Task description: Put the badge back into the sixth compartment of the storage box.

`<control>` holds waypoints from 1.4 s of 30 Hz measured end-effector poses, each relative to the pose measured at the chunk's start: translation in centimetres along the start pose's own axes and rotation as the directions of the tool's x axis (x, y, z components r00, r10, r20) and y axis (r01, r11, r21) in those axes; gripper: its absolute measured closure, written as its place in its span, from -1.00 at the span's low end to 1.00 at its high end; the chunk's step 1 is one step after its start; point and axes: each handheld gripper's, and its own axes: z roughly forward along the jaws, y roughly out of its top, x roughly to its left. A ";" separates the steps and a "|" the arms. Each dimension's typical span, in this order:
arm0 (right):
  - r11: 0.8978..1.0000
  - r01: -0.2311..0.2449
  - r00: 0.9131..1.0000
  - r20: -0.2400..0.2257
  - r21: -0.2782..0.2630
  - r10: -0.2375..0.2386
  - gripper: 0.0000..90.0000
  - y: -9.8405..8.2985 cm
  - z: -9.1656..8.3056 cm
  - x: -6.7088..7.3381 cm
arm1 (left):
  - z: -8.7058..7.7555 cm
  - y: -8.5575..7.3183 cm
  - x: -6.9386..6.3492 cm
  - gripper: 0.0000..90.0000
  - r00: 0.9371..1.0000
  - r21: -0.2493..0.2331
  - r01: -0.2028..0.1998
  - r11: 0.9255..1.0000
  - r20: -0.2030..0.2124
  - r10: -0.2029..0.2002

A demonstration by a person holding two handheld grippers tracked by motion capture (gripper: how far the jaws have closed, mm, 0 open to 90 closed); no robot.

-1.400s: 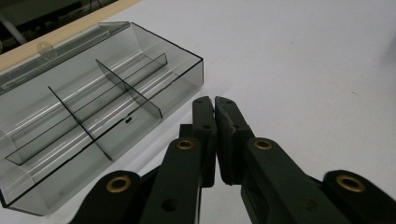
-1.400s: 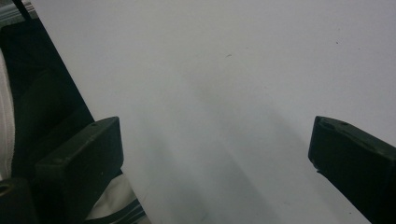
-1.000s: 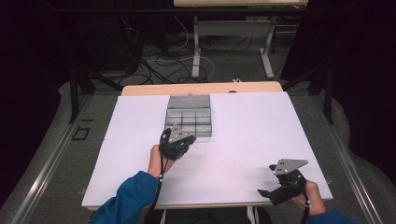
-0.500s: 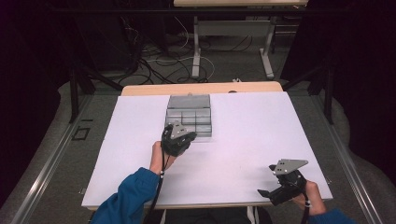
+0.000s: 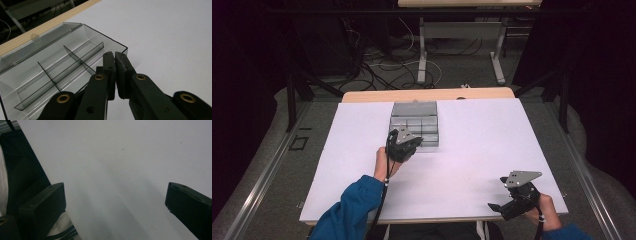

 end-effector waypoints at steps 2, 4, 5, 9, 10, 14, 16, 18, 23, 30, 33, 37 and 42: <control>1.000 0.004 1.000 0.001 0.000 -0.004 -0.94 0.0 0.0 0.0 | 0.1 0.1 0.1 0.95 1.000 0.005 0.002 1.000 0.002 -0.002; 1.000 0.000 1.000 -0.001 0.002 0.000 -0.94 0.0 0.0 0.0 | 0.3 0.2 0.2 0.95 1.000 -0.005 0.003 1.000 0.001 -0.003; 1.000 -0.004 1.000 -0.001 0.001 0.004 -0.94 0.0 0.0 0.1 | 0.3 0.3 0.3 0.95 1.000 -0.006 0.004 1.000 0.001 -0.004; 1.000 -0.003 1.000 -0.001 0.001 0.003 -0.94 0.0 0.0 0.1 | 0.6 0.3 0.4 0.95 1.000 -0.002 0.000 1.000 -0.002 0.000; 1.000 -0.004 1.000 -0.001 0.005 0.004 -0.94 0.1 0.0 0.1 | 0.6 0.3 0.4 0.95 1.000 -0.003 -0.001 1.000 -0.003 0.001; 1.000 -0.002 1.000 -0.002 0.001 0.002 -0.94 0.0 0.0 0.0 | 0.9 0.4 0.6 0.95 1.000 -0.004 0.005 1.000 -0.002 -0.005; 1.000 -0.003 1.000 -0.001 0.002 0.003 -0.94 0.0 0.0 0.0 | 1.1 0.6 0.7 0.95 1.000 -0.007 0.004 1.000 -0.001 -0.004; 1.000 -0.004 1.000 -0.001 0.002 0.004 -0.94 0.0 0.0 0.0 | 1.2 0.6 0.7 0.95 1.000 -0.007 0.002 1.000 -0.002 -0.002; 1.000 -0.002 1.000 0.003 0.003 0.002 -0.94 0.1 0.1 0.0 | 1.6 0.6 0.8 0.95 1.000 -0.009 0.007 1.000 0.000 -0.007; 1.000 -0.003 1.000 0.001 0.004 0.003 -0.94 0.1 0.0 0.1 | 2.2 0.7 0.9 0.95 1.000 -0.007 0.004 1.000 0.002 -0.004; 1.000 0.001 1.000 0.002 0.005 -0.001 -0.94 0.1 0.1 0.1 | 2.5 0.6 1.0 0.95 1.000 -0.001 0.003 1.000 0.007 -0.003; 1.000 0.003 1.000 0.001 0.005 -0.003 -0.94 0.1 0.1 0.1 | 2.9 0.5 1.1 0.95 1.000 0.000 0.004 1.000 0.005 -0.004; 1.000 -0.005 1.000 0.000 0.003 0.005 -0.94 0.1 0.0 0.1 | 3.1 0.4 1.3 0.95 1.000 -0.013 0.013 1.000 -0.008 -0.013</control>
